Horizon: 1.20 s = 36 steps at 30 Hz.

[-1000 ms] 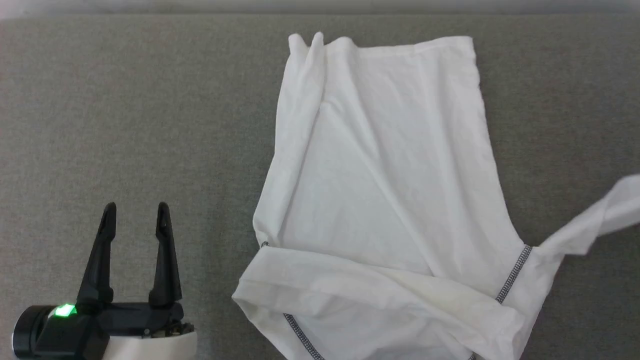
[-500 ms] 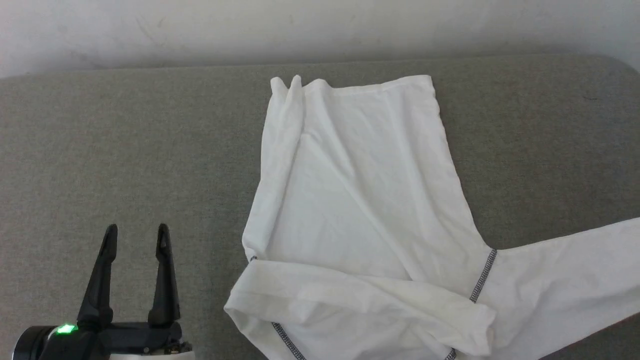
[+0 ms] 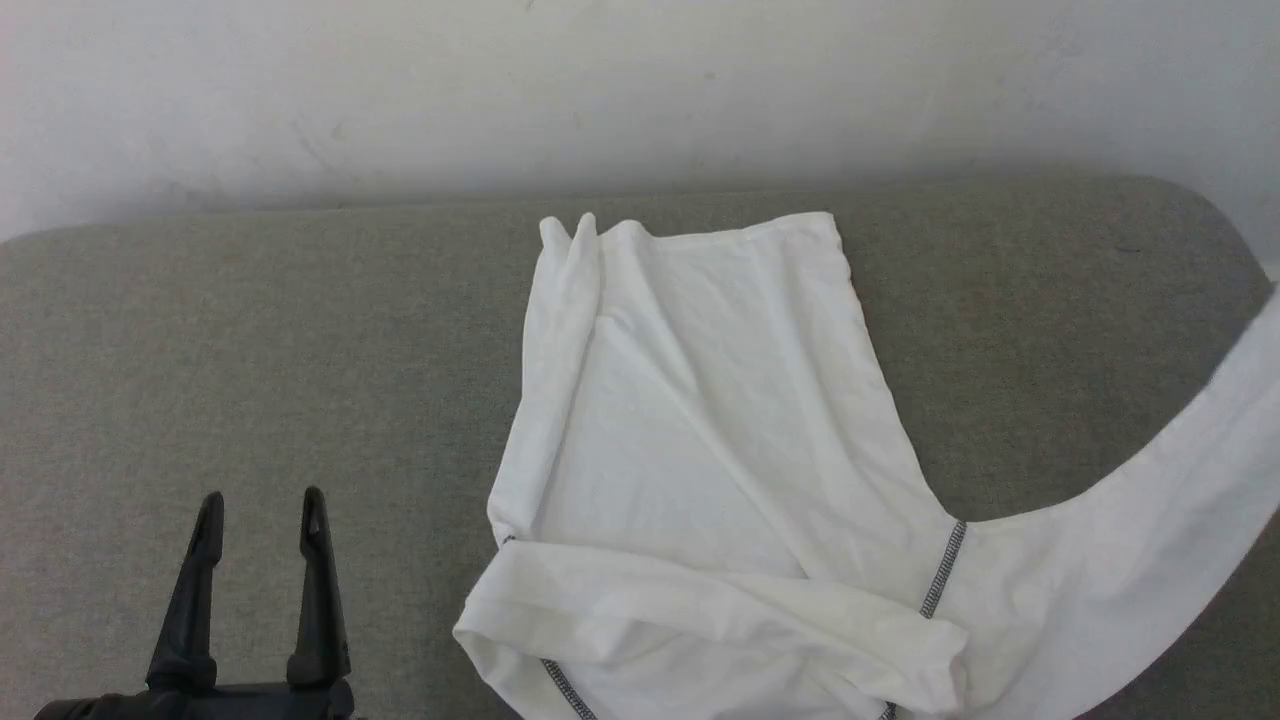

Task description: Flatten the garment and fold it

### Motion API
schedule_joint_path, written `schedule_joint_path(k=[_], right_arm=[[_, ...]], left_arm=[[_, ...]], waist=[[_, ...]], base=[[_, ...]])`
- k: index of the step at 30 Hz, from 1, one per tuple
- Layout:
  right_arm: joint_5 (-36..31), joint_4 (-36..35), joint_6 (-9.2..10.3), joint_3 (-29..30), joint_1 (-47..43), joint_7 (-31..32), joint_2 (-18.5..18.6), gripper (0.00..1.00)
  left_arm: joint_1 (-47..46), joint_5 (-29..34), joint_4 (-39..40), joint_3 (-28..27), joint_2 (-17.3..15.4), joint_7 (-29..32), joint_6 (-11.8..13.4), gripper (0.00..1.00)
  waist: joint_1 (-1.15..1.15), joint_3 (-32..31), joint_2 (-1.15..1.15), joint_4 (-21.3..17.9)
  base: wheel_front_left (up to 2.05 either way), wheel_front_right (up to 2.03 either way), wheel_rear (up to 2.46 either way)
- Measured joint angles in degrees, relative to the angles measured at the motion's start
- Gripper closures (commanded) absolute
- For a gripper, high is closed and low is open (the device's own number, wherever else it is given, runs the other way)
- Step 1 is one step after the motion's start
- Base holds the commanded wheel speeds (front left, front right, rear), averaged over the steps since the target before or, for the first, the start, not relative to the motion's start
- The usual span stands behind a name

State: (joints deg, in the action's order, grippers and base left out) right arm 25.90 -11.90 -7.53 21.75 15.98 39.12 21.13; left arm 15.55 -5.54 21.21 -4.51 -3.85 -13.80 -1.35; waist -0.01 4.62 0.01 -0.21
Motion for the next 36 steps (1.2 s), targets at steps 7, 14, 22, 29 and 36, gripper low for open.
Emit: schedule_joint_path(k=[7, 14, 22, 29, 36], right_arm=[[1.4, -9.4, 0.00, -12.6, 0.2, 3.8, -4.5, 1.00], [1.4, -9.9, 0.00, -28.8, 3.3, 4.2, -8.0, 1.00], [1.9, -1.4, 0.00, -46.0, 7.5, 2.2, -12.5, 1.00], [1.4, 11.3, 0.00, -56.0, 7.8, -3.6, -15.8, 1.00], [-1.9, 27.1, 0.00, -61.9, 7.6, -8.1, -17.3, 1.00]], left_arm=[[0.0, 0.0, 0.3, 0.5, 0.0, 0.5, 0.1, 0.00], [0.0, -0.4, 0.3, 1.0, 0.0, 0.7, 0.2, 0.00], [-0.4, -0.8, -0.4, 2.1, 0.0, 0.6, 0.4, 0.00], [-0.7, -1.5, -1.8, 3.1, 0.1, 0.1, 0.8, 0.00], [-0.9, -1.6, -2.9, 3.9, 0.0, 0.1, 0.8, 0.00]], waist=[[0.01, -1.2, 0.00, 0.7], [0.01, -1.1, 0.00, 2.1], [0.01, 0.0, 0.00, 4.3], [0.01, 0.8, 0.00, 7.0], [0.01, 1.3, 0.00, 9.7]], base=[[0.00, 0.00, 0.00], [0.00, 0.00, 0.00], [0.00, 0.00, 0.00], [0.00, 0.00, 0.00], [0.00, 0.00, 0.00]])
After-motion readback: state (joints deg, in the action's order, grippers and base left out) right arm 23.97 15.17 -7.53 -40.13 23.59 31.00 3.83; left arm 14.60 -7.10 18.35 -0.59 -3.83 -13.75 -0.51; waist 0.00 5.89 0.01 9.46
